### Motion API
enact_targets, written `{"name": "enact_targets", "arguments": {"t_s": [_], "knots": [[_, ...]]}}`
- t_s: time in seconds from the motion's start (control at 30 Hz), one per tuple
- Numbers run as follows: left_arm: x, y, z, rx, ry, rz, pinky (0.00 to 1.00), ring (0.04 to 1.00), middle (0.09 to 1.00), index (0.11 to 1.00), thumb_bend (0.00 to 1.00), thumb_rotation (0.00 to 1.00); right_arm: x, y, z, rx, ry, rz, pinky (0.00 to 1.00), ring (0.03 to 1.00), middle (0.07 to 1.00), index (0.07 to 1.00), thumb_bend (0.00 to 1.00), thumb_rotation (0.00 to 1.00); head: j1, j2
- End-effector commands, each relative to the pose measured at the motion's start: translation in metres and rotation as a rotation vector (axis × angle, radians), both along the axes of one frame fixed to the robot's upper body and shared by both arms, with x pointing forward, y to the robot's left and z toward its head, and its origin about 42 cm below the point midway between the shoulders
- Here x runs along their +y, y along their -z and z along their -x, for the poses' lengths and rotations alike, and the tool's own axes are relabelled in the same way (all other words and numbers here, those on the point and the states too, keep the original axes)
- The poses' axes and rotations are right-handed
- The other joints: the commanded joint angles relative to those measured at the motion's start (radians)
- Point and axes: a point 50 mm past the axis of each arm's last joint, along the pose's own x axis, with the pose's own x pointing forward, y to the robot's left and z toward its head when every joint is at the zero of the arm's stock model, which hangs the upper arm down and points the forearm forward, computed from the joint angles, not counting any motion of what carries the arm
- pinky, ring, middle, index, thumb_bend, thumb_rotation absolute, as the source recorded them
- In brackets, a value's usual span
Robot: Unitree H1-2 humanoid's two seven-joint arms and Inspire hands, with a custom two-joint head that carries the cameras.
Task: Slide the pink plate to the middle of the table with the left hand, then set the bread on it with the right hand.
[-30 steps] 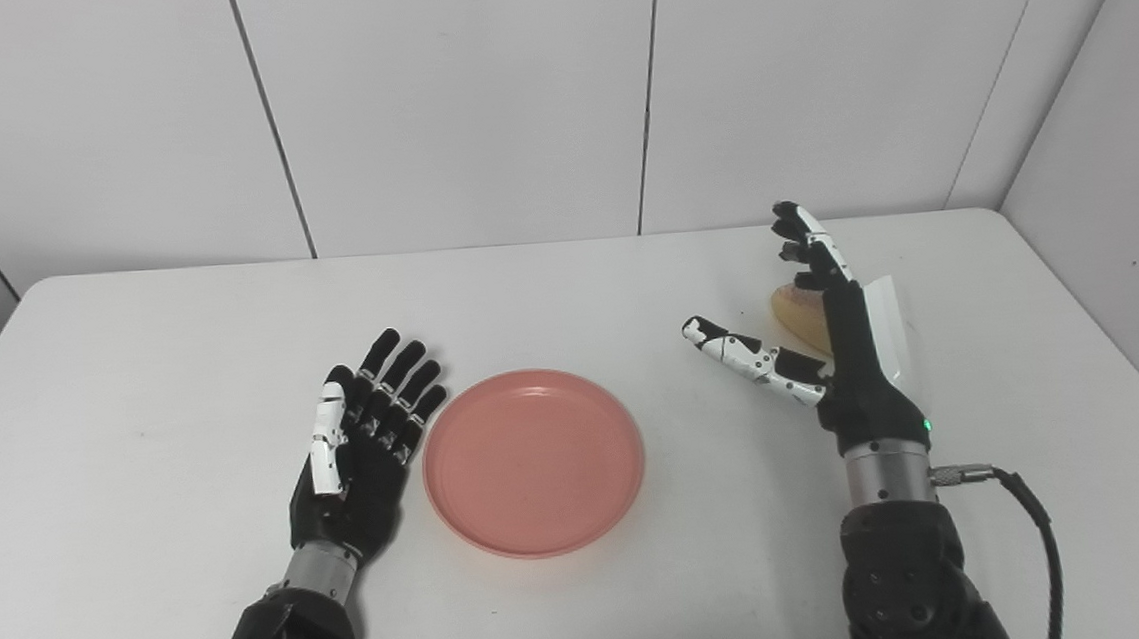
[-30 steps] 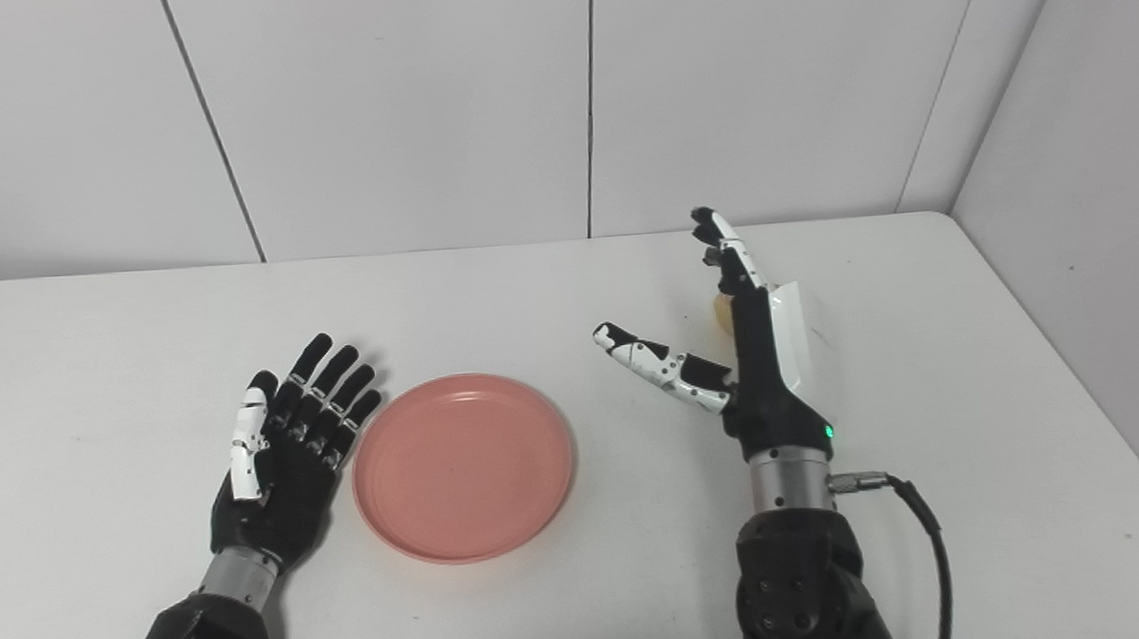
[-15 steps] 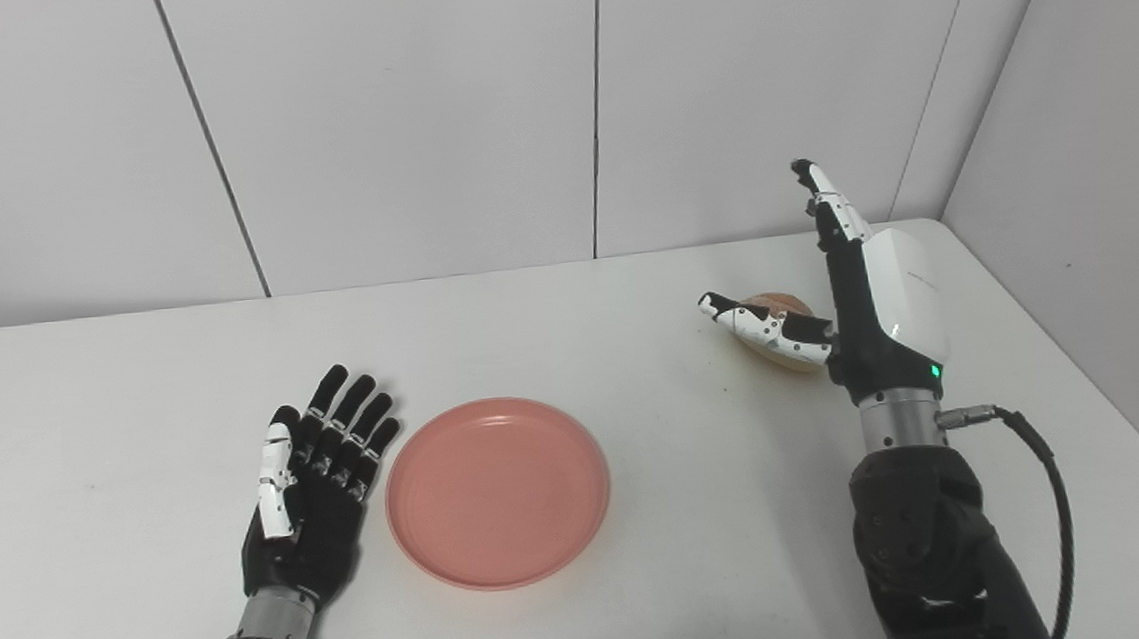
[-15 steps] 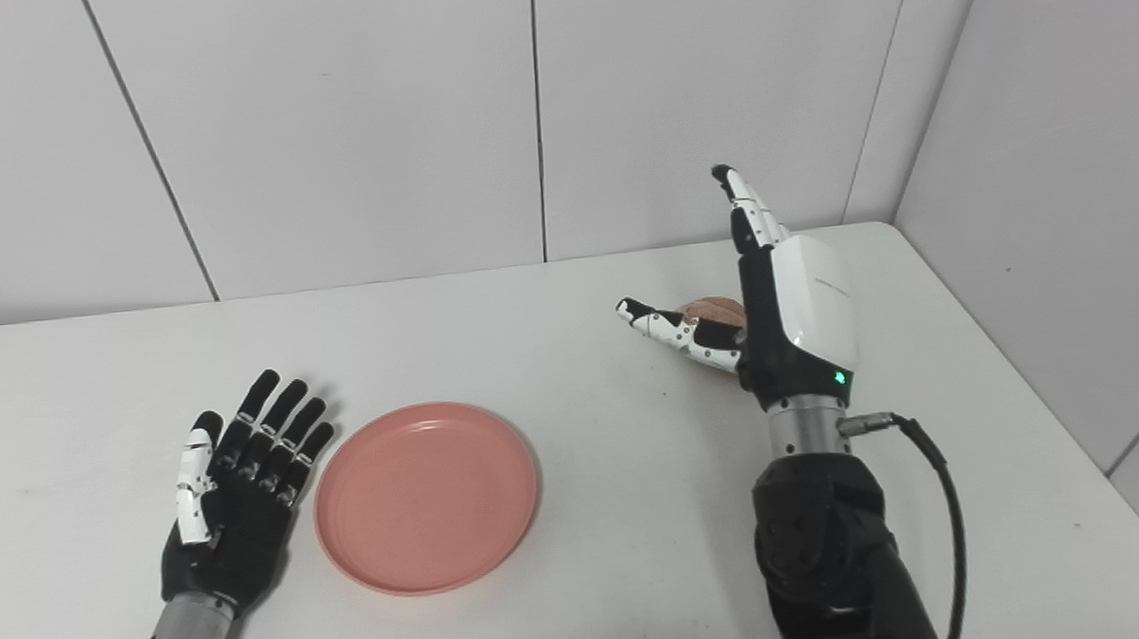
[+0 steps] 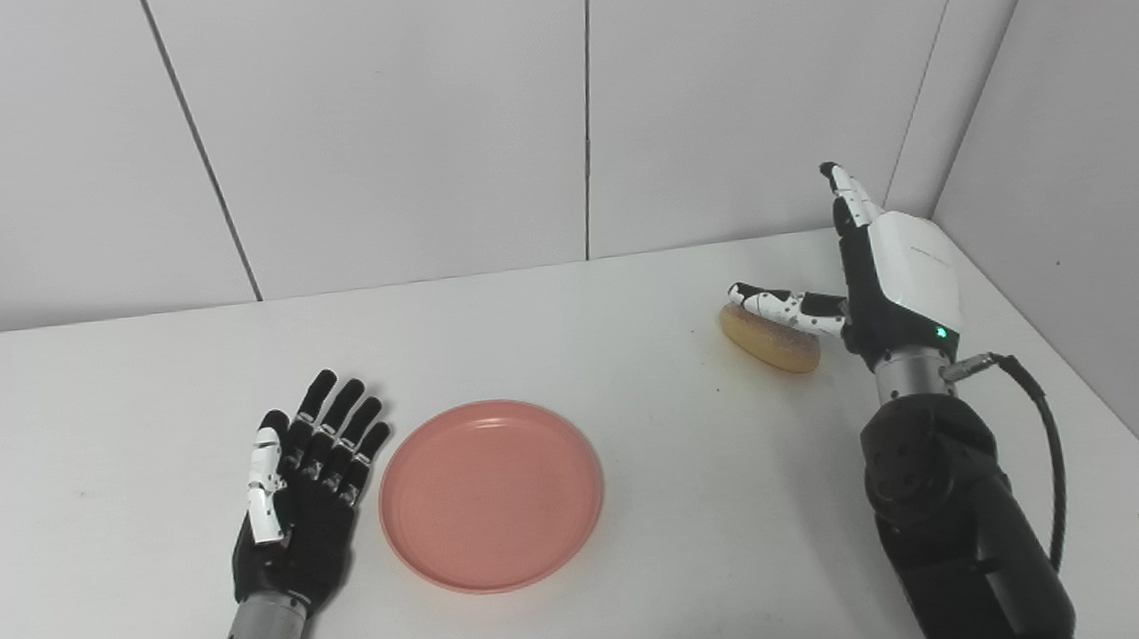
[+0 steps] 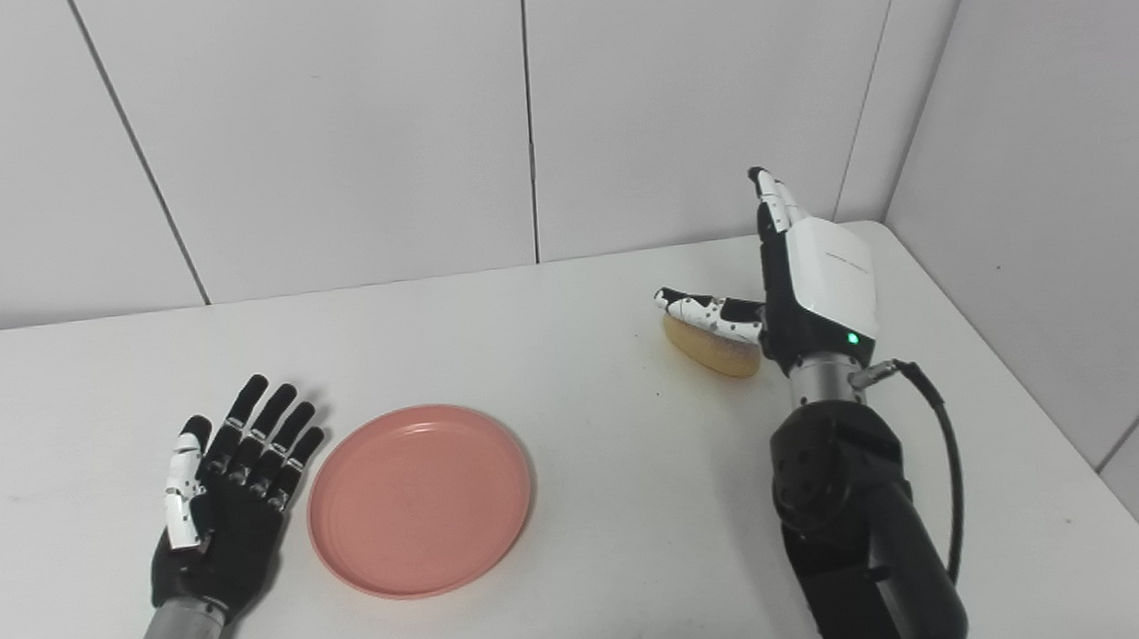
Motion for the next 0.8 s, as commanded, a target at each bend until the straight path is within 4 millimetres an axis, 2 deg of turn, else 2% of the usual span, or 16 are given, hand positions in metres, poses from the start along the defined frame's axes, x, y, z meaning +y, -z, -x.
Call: {"name": "enact_targets", "arguments": {"t_s": [0.0, 0.43, 0.77], "knots": [[0.002, 0.022, 0.011, 0.114, -0.001, -0.011, 0.94, 0.913, 0.908, 0.901, 0.32, 1.00, -0.008, -0.021, -0.011, -0.042, 0.023, 0.023, 0.76, 0.895, 0.936, 0.950, 0.91, 0.52, 0.001, 0.002], [0.003, 0.022, 0.012, 0.115, -0.006, -0.023, 0.93, 0.902, 0.897, 0.886, 0.32, 1.00, -0.020, -0.018, -0.047, 0.072, 0.010, -0.014, 0.78, 0.908, 0.940, 0.963, 0.94, 0.47, 0.003, 0.013], [0.004, 0.022, 0.012, 0.111, 0.002, -0.016, 0.93, 0.907, 0.904, 0.892, 0.32, 1.00, -0.015, -0.013, -0.064, 0.129, -0.003, 0.000, 0.75, 0.884, 0.931, 0.958, 0.97, 0.51, 0.011, 0.020]]}}
